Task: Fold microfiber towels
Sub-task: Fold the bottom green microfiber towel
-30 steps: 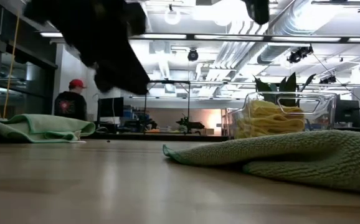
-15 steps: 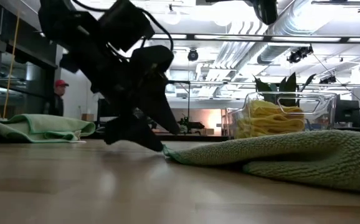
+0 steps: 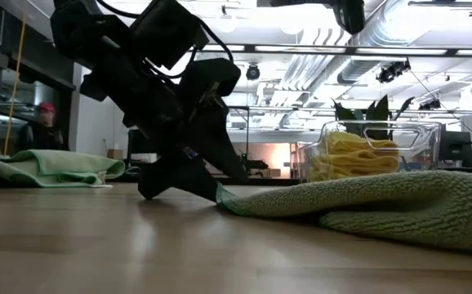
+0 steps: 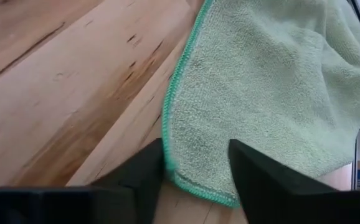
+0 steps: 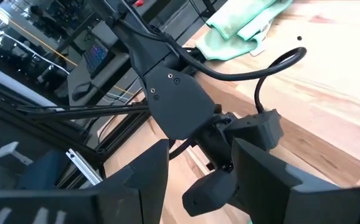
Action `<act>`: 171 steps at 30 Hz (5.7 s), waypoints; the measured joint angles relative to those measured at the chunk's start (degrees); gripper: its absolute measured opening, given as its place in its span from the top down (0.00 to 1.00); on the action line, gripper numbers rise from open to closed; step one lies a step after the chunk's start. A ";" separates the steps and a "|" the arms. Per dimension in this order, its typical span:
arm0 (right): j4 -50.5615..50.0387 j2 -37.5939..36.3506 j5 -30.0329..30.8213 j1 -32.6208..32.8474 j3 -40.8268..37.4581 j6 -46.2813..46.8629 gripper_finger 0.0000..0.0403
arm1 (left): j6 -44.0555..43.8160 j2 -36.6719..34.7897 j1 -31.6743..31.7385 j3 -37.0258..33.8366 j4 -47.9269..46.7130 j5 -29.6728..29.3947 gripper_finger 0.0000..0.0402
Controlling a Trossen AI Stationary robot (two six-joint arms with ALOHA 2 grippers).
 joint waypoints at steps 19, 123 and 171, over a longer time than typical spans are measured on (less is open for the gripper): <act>0.52 0.00 0.66 0.00 0.00 -1.51 0.58 | 29.36 -31.42 8.07 2.07 -30.30 3.23 1.00; -32.55 42.97 -38.80 -29.50 49.97 -76.46 0.58 | -13.84 -15.35 -41.29 -8.64 -21.76 -15.91 1.00; -29.42 46.61 -28.57 -24.46 41.92 -88.90 0.58 | -12.37 -15.35 -41.03 -8.62 -21.96 -16.53 1.00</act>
